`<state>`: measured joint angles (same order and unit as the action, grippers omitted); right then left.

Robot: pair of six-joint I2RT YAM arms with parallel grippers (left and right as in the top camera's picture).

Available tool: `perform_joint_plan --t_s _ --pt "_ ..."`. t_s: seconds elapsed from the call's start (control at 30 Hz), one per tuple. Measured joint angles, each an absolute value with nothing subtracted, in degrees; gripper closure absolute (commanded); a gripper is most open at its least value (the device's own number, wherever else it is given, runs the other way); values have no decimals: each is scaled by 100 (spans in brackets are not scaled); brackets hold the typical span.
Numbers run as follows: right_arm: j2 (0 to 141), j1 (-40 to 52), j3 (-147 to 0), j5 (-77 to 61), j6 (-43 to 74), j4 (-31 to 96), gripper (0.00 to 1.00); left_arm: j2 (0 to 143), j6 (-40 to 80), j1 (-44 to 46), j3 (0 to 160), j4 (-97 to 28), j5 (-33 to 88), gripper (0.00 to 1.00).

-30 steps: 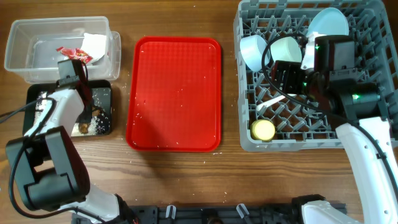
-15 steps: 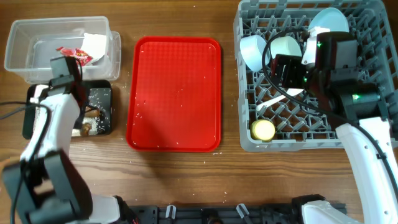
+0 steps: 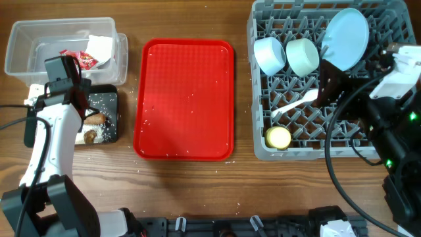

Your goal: Sort waste into correct bins and load items into the dishwasher rack

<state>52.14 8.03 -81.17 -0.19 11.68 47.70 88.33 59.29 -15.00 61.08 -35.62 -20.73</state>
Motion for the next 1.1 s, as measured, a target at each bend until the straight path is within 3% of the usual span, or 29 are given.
perform_joint_plan --t_s 0.37,0.5,0.6,0.73,0.87,1.1 --pt "5555 803 -8114 -14 1188 4884 0 8831 5918 -1500 6108 -3562 -2075 0" --pt "5756 803 -7647 183 1188 4141 0 8833 5918 -1500 6108 -3562 -2073 0" --pt "5402 803 -6375 425 1184 2453 0 8833 5916 -1500 6108 -3559 -2073 0" --pt "3885 803 -3889 561 1151 663 0 8831 5916 -1500 6108 -3564 -2073 0" --pt "2488 803 -2047 604 1138 -121 0 8833 5918 -1500 6108 -3562 -2073 0" --pt "768 790 -198 626 1122 -434 0 8833 5916 -1500 6108 -3566 -2073 0"
